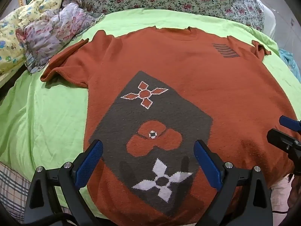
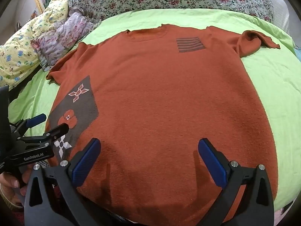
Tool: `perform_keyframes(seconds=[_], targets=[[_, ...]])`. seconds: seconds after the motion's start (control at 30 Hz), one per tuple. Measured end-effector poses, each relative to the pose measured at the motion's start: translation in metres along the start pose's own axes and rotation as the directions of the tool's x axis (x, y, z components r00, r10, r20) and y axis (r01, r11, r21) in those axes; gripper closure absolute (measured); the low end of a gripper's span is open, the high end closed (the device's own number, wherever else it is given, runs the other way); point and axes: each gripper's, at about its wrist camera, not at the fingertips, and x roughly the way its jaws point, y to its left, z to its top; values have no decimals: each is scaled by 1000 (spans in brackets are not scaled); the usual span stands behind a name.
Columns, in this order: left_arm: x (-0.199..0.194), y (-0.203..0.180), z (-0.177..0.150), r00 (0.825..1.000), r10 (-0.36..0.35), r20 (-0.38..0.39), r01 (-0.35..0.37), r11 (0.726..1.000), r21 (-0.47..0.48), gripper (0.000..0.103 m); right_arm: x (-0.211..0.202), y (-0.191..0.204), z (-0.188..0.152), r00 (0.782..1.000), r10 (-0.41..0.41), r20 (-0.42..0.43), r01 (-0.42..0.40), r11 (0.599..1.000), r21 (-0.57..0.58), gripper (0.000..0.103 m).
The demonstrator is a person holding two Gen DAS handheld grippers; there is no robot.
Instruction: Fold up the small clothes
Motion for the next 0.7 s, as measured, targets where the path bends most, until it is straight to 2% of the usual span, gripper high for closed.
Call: perform_keyframes(seconds=[0.4,0.7], targets=[[-7,1,-1,999,-26,22,26,1000,6,5,-2,3,0,1000,3,5,-3,1000,5,0],[-9,-1,-1,999,-15,45,14,1000,11,5,-3,3,1,1000,9,8,-9,1000,4,0]])
